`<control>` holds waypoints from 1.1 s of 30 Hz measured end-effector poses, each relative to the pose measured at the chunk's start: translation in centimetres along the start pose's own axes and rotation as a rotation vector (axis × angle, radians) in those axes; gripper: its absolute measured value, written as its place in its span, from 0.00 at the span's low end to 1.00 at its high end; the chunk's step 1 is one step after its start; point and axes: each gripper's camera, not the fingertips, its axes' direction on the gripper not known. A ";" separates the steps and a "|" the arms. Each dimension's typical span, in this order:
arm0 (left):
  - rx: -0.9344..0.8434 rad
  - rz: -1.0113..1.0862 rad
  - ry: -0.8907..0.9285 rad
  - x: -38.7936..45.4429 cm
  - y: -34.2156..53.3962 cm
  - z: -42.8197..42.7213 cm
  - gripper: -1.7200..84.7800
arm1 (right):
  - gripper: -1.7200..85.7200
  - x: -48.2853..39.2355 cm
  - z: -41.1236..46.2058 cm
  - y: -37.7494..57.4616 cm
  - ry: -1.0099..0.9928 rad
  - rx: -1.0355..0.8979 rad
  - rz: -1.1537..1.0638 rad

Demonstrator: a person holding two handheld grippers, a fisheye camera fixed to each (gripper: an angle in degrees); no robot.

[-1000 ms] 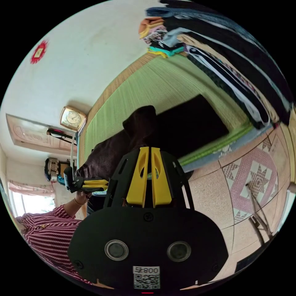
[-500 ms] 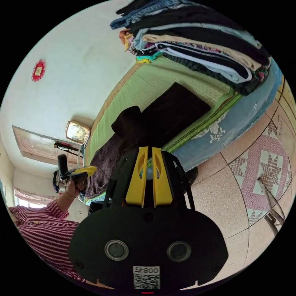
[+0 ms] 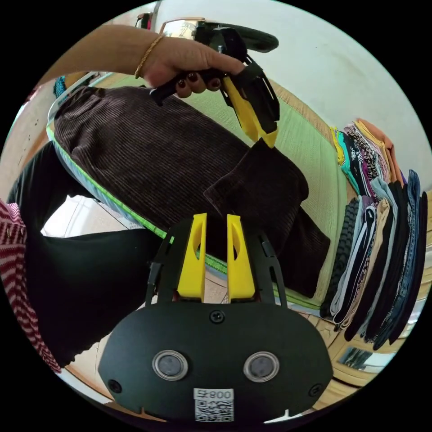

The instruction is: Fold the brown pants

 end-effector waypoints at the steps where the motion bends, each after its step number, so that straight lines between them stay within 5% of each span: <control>1: 0.000 -0.007 -0.002 0.6 0.0 -0.2 0.10 | 0.07 0.0 -0.4 0.3 0.010 0.012 0.026; 16: 0.130 0.152 0.346 14.2 -3.3 -4.7 0.06 | 0.03 13.9 -11.7 19.1 -0.305 0.503 0.704; 28: 0.106 0.013 0.348 18.2 -5.3 -3.3 0.06 | 0.14 6.0 -6.4 11.3 0.068 0.202 0.376; 33: 0.107 0.001 0.331 19.7 -6.2 -3.7 0.06 | 0.08 9.0 -4.0 16.4 0.117 0.140 0.560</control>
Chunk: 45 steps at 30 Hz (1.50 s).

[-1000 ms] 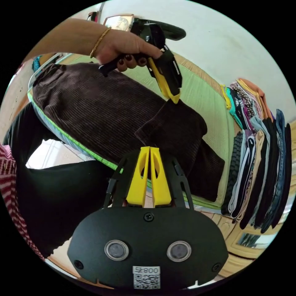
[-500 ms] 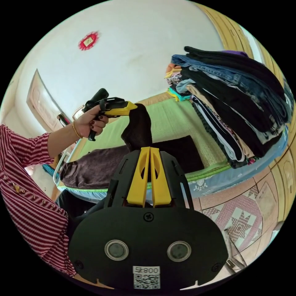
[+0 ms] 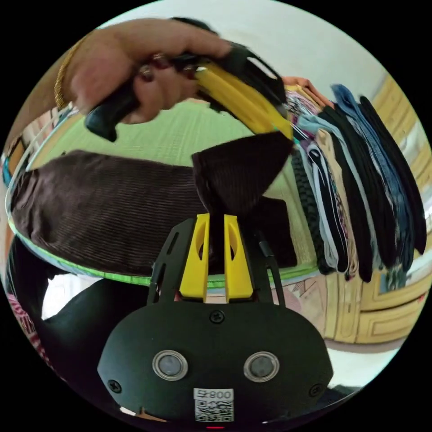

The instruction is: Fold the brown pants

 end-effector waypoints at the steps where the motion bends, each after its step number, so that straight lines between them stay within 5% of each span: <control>1: -0.001 -0.002 0.001 0.3 -0.2 0.1 0.06 | 0.07 2.8 0.0 1.6 -0.039 0.002 0.098; 16: 0.025 -0.116 0.016 1.0 -4.4 4.4 0.06 | 0.10 21.8 5.2 20.3 -0.685 0.224 0.752; 29: -0.205 0.092 -0.479 -0.5 -5.0 6.9 0.08 | 0.10 28.7 10.7 25.6 -0.771 0.207 0.850; 45: -0.228 0.228 -0.527 -5.2 -5.2 7.3 0.04 | 0.08 30.2 14.8 27.4 -0.823 0.187 0.824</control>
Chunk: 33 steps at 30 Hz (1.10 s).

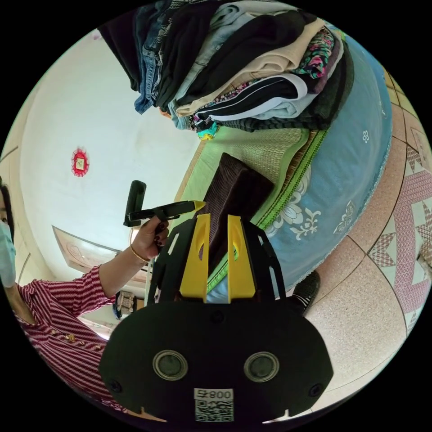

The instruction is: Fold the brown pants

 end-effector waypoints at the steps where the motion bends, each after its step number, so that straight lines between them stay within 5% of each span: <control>1: 0.025 0.011 0.033 -0.3 0.3 0.0 0.03 | 0.06 0.0 0.3 -0.2 0.003 -0.007 -0.001; 4: 0.053 0.065 0.152 -0.6 1.5 0.4 0.03 | 0.04 -0.9 0.0 -0.1 -0.035 0.019 -0.031; 11: -0.128 0.117 0.078 -2.9 3.7 6.2 0.02 | 0.03 0.9 1.6 1.3 0.025 0.005 0.012; 21: 0.038 0.055 0.166 -10.3 9.9 5.4 0.02 | 0.02 -0.7 3.6 2.5 0.064 0.066 0.048; 30: 0.104 -0.334 -0.020 -22.7 25.8 3.7 0.02 | 0.02 -8.6 17.3 0.0 0.322 -0.169 -0.182; 33: 0.093 -0.464 -0.088 -26.2 31.1 4.3 0.02 | 0.02 -8.2 19.2 -1.2 0.259 -0.186 -0.166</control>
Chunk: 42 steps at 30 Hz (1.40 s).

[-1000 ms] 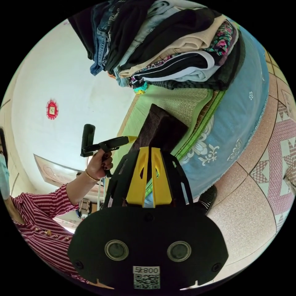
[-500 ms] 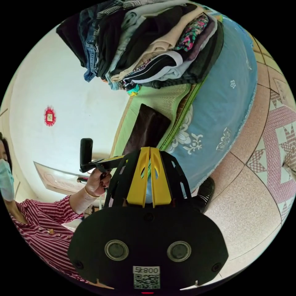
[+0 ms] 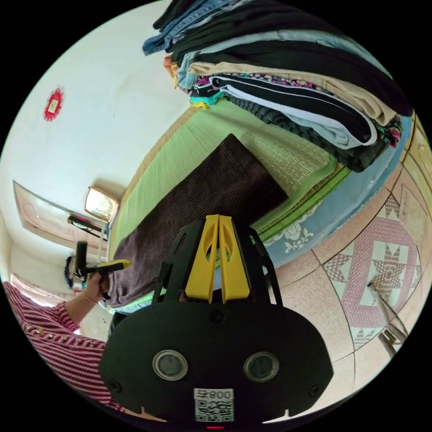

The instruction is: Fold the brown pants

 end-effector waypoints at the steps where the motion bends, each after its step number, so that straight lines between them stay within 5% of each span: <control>1: -0.008 -0.008 0.010 -1.6 1.1 0.6 0.02 | 0.02 -0.3 0.5 -0.7 0.006 -0.008 0.004; 9: 0.122 -0.066 0.185 -9.2 4.3 2.4 0.02 | 0.02 -8.6 5.1 -2.8 0.189 -0.043 -0.017; 16: 0.336 -0.149 0.104 -19.7 7.6 0.0 0.03 | 0.07 -31.2 22.3 -3.5 -0.220 -0.314 -0.421; 22: 0.462 -0.232 0.113 -27.6 9.9 -0.2 0.05 | 0.11 -48.6 40.9 -3.7 -0.287 -0.626 -0.683; 31: 0.356 -0.170 0.117 -36.9 5.5 3.0 0.12 | 0.10 -52.6 46.0 2.3 -0.295 -0.719 -0.712; 42: 0.365 -0.055 0.205 -41.8 7.6 5.2 0.03 | 0.10 -56.6 47.1 5.9 -0.289 -0.706 -0.766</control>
